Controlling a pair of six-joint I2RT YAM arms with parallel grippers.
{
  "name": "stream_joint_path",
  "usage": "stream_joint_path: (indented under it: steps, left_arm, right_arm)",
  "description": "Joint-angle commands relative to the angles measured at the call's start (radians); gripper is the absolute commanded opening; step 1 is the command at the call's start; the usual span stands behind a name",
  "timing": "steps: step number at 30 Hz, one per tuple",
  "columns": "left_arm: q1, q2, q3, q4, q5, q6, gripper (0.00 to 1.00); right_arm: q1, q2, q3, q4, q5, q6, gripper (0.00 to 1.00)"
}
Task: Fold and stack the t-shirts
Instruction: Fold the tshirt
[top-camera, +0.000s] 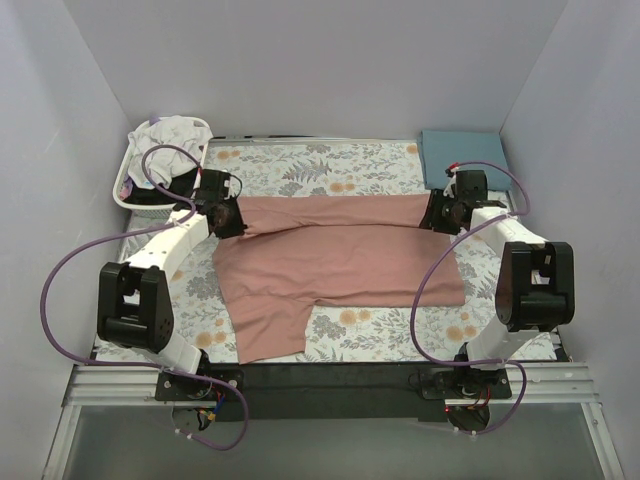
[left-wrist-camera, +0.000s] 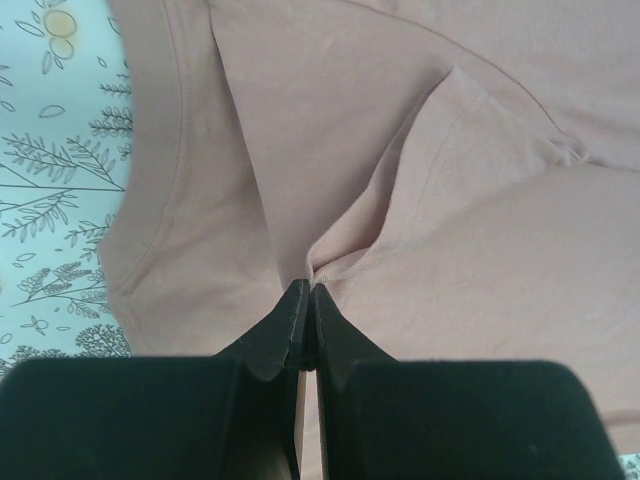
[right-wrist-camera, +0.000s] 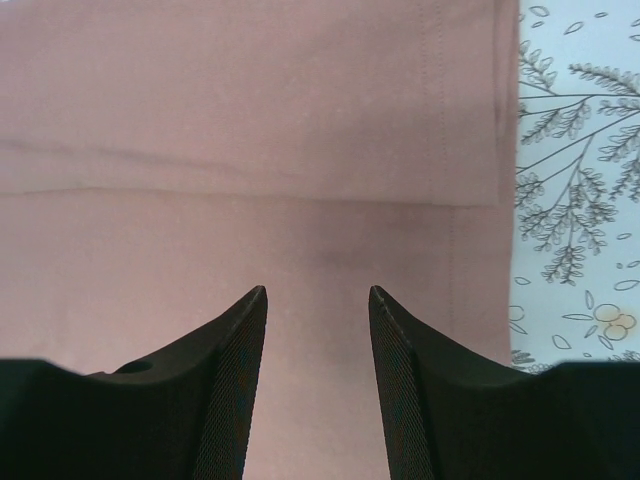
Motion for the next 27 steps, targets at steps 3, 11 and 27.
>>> stream_joint_path:
  steps: [3, 11, 27]
  left_arm:
    - [-0.013, -0.030, -0.020, 0.025, 0.033, -0.026, 0.00]
    - [-0.025, -0.004, -0.052, 0.039, -0.002, -0.007, 0.00]
    - [-0.048, -0.036, -0.187, 0.056, 0.004, -0.053, 0.49]
  right_arm:
    - [0.018, -0.013, -0.027, 0.050, -0.026, -0.010, 0.52]
    - [0.016, -0.016, -0.033, 0.055, -0.023, -0.018, 0.52]
    - [0.028, -0.029, -0.050, 0.061, -0.063, -0.028, 0.51]
